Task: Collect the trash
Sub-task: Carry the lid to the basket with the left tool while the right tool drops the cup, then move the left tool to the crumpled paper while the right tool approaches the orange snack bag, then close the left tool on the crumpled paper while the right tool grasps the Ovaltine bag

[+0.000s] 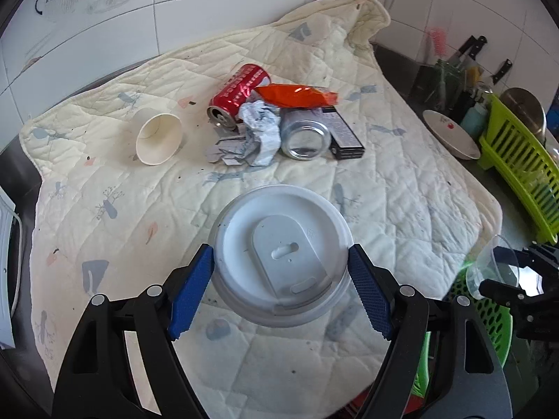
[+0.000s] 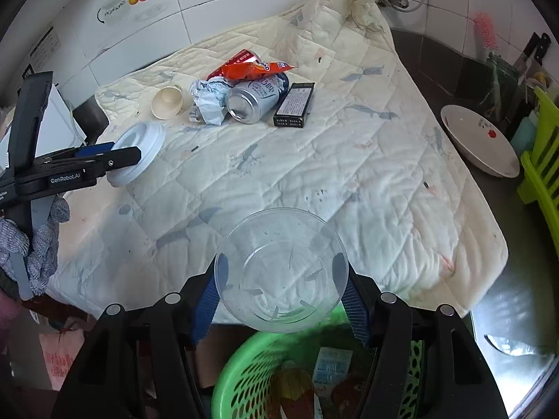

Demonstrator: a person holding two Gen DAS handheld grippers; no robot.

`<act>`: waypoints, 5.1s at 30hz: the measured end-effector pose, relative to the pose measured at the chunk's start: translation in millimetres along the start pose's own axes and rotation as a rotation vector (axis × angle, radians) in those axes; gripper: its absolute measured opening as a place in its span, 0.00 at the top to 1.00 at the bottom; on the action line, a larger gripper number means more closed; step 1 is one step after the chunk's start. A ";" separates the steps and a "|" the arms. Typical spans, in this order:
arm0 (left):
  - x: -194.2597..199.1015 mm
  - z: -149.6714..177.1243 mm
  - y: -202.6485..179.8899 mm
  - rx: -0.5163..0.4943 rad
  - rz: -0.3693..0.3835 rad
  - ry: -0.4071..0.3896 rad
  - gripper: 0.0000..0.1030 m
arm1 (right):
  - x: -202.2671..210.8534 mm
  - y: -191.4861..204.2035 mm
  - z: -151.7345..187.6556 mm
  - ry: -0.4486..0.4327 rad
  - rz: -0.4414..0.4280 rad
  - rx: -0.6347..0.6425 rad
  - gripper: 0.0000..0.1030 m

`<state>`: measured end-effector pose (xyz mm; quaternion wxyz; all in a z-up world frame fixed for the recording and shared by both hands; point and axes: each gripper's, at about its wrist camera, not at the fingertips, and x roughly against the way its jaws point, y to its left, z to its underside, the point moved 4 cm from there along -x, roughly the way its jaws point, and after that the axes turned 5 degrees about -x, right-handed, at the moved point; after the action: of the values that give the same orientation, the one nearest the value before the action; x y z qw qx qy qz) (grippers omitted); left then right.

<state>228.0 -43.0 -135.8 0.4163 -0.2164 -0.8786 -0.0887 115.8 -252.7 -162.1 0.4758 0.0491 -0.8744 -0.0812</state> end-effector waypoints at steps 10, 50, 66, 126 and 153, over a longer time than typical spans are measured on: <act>46.5 37.4 -81.5 -0.077 0.079 -0.031 0.26 | 30.9 -40.5 65.5 0.038 0.048 -0.057 0.40; 24.7 61.8 -235.7 -0.259 0.240 0.058 0.17 | 119.0 -114.9 105.9 -0.123 0.121 -0.240 0.30; 33.9 40.4 -158.7 -0.120 0.132 0.011 0.17 | 93.4 -78.1 56.9 -0.120 0.057 -0.153 0.30; -133.2 -97.8 55.5 -0.123 0.084 0.001 0.88 | -49.4 32.6 -153.3 -0.062 0.012 0.038 0.30; -59.9 -54.5 116.5 0.040 0.060 -0.063 0.90 | -197.9 81.0 -276.4 0.144 0.011 0.306 0.13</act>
<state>352.1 24.0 -150.0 0.3953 -0.2371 -0.8859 -0.0515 454.6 -167.2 -162.3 0.5246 0.1217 -0.8405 0.0591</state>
